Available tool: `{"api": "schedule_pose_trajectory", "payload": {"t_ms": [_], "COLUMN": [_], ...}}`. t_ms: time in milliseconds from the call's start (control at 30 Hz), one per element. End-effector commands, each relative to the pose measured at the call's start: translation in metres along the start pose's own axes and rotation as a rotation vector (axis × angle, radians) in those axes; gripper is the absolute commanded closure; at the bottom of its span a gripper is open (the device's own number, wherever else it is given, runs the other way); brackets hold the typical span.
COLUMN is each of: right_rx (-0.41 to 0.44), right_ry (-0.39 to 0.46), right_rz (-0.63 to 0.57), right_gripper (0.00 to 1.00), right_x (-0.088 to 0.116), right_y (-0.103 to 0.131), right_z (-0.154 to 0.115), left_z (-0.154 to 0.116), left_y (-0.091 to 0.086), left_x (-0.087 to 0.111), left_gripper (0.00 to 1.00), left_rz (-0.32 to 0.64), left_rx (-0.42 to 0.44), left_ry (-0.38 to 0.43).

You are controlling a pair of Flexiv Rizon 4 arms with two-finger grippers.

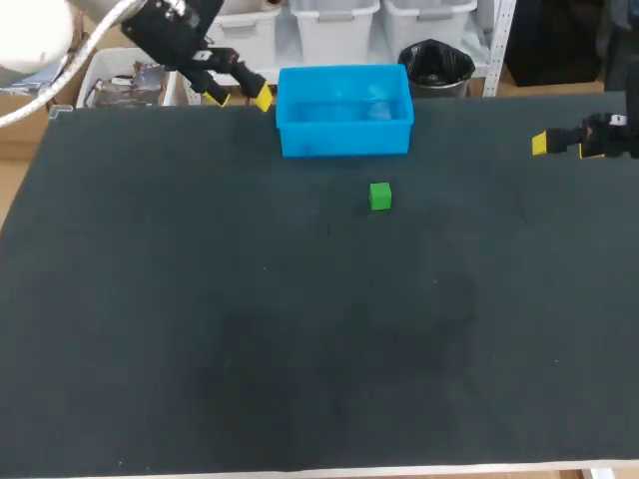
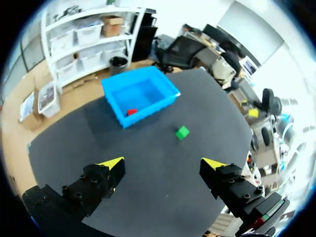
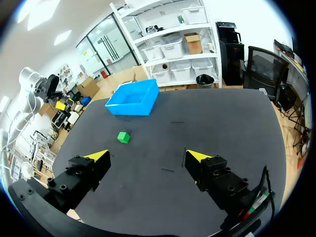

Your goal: Use the left arm to pick the red cube and place it into the blue plastic box first, then use the right arm to grasp the green cube and put it into the same blue plastic box after the first action is fully finished.

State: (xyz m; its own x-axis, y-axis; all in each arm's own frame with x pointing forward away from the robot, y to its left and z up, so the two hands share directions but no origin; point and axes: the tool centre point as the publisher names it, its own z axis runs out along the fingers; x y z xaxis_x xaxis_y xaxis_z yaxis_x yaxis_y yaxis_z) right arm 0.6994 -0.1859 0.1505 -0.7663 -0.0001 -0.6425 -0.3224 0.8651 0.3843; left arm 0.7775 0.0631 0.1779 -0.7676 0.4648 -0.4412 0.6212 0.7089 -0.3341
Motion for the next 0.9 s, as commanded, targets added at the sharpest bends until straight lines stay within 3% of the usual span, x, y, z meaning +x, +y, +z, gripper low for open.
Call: {"api": "schedule_pose_trajectory", "payload": {"t_ms": [33,433,900], "right_rx": [0.0,0.0,0.0], "right_ry": [0.0,0.0,0.0], "right_rz": [0.0,0.0,0.0], "right_gripper": [0.0,0.0,0.0], "right_x": [0.0,0.0,0.0], "right_y": [0.0,0.0,0.0], "right_z": [0.0,0.0,0.0], "left_z": [-0.005,-0.009,-0.014], "left_y": [0.001,0.011,0.007], "left_x": [0.015,0.038,0.057], "left_gripper": [0.0,0.0,0.0], "left_rz": [0.035,0.121,0.157], "left_rx": [0.017,0.036,0.058], "left_ry": [-0.131,-0.115,-0.096]}}
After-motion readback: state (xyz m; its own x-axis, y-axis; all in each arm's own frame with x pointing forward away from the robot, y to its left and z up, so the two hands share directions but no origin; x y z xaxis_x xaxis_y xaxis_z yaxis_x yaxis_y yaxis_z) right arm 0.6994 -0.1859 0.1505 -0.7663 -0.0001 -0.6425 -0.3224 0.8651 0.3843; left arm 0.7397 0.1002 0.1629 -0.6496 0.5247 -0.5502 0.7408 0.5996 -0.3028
